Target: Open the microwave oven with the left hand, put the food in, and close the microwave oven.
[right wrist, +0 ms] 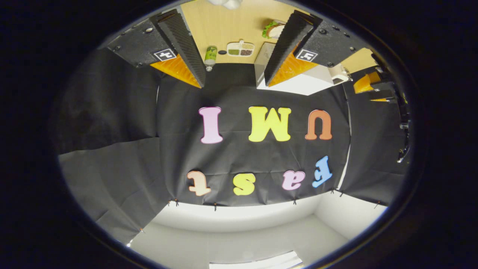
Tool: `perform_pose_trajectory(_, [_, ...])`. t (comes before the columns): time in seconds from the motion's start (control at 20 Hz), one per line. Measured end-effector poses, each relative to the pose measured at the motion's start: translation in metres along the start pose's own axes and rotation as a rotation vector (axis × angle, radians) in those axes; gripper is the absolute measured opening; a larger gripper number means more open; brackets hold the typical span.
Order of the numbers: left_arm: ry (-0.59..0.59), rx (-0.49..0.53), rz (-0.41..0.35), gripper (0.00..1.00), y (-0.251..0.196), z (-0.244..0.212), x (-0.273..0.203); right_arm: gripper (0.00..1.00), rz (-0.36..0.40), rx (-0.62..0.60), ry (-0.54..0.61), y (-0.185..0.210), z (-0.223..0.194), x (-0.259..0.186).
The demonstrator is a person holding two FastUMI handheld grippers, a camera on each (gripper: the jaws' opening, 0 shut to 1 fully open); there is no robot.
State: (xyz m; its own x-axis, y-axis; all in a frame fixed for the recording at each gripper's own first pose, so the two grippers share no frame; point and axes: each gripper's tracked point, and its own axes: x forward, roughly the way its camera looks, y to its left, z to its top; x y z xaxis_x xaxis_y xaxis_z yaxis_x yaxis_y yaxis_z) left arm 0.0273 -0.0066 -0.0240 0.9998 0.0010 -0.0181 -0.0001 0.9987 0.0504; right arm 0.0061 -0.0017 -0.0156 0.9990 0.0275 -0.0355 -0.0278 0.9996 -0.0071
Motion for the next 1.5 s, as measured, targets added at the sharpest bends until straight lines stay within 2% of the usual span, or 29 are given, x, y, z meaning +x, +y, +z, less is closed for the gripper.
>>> perform_pose_trajectory(0.15, [-0.001,0.015,-0.029,0.96,-0.015,-0.022,0.026,1.00,-0.021,-0.006,0.006,-0.009,0.000,-0.001])
perform_pose_trajectory(0.2, [0.005,0.021,-0.038,0.96,-0.022,-0.034,0.035,0.96,-0.030,-0.005,0.008,-0.013,0.001,-0.002])
perform_pose_trajectory(0.4, [0.009,0.019,-0.081,0.96,-0.051,-0.071,0.074,0.96,-0.083,-0.025,0.034,-0.032,0.002,-0.009])
perform_pose_trajectory(0.45, [0.020,0.013,-0.095,0.96,-0.061,-0.083,0.084,1.00,-0.100,-0.036,0.038,-0.038,0.001,-0.012])
perform_pose_trajectory(0.5, [0.033,0.005,-0.111,0.96,-0.069,-0.094,0.095,1.00,-0.117,-0.049,0.045,-0.042,0.001,-0.014])
perform_pose_trajectory(0.55, [0.032,-0.009,-0.136,0.96,-0.079,-0.103,0.107,0.96,-0.133,-0.063,0.053,-0.046,0.001,-0.017])
perform_pose_trajectory(0.65, [0.061,-0.030,-0.175,0.96,-0.098,-0.126,0.130,1.00,-0.158,-0.093,0.082,-0.051,-0.003,-0.022])
perform_pose_trajectory(0.75, [0.099,-0.032,-0.178,0.97,-0.103,-0.149,0.155,0.96,-0.175,-0.086,0.095,-0.053,-0.002,-0.027])
perform_pose_trajectory(0.95, [0.159,-0.044,-0.162,0.96,-0.111,-0.192,0.202,0.96,-0.220,-0.099,0.133,-0.059,-0.010,-0.027])
perform_pose_trajectory(1.0, [0.166,-0.044,-0.154,1.00,-0.110,-0.204,0.213,0.96,-0.228,-0.106,0.141,-0.060,-0.010,-0.026])
perform_pose_trajectory(1.05, [0.177,-0.034,-0.145,0.96,-0.109,-0.214,0.224,0.96,-0.240,-0.113,0.152,-0.062,-0.012,-0.025])
perform_pose_trajectory(1.15, [0.201,-0.042,-0.144,0.96,-0.109,-0.232,0.238,0.96,-0.258,-0.121,0.166,-0.064,-0.016,-0.022])
perform_pose_trajectory(1.2, [0.201,-0.054,-0.145,0.95,-0.110,-0.234,0.243,1.00,-0.258,-0.114,0.170,-0.062,-0.018,-0.020])
perform_pose_trajectory(1.25, [0.200,-0.059,-0.145,0.80,-0.109,-0.236,0.246,0.96,-0.256,-0.106,0.177,-0.061,-0.020,-0.018])
perform_pose_trajectory(1.35, [0.219,-0.071,-0.175,0.66,-0.112,-0.244,0.252,0.96,-0.253,-0.102,0.197,-0.059,-0.026,-0.016])
perform_pose_trajectory(1.4, [0.234,-0.078,-0.197,0.62,-0.115,-0.248,0.251,1.00,-0.249,-0.098,0.199,-0.058,-0.026,-0.014])
perform_pose_trajectory(1.45, [0.236,-0.075,-0.191,0.58,-0.112,-0.248,0.252,0.96,-0.248,-0.095,0.199,-0.056,-0.025,-0.013])
perform_pose_trajectory(1.5, [0.235,-0.076,-0.200,0.44,-0.110,-0.246,0.248,0.96,-0.241,-0.089,0.198,-0.054,-0.026,-0.012])
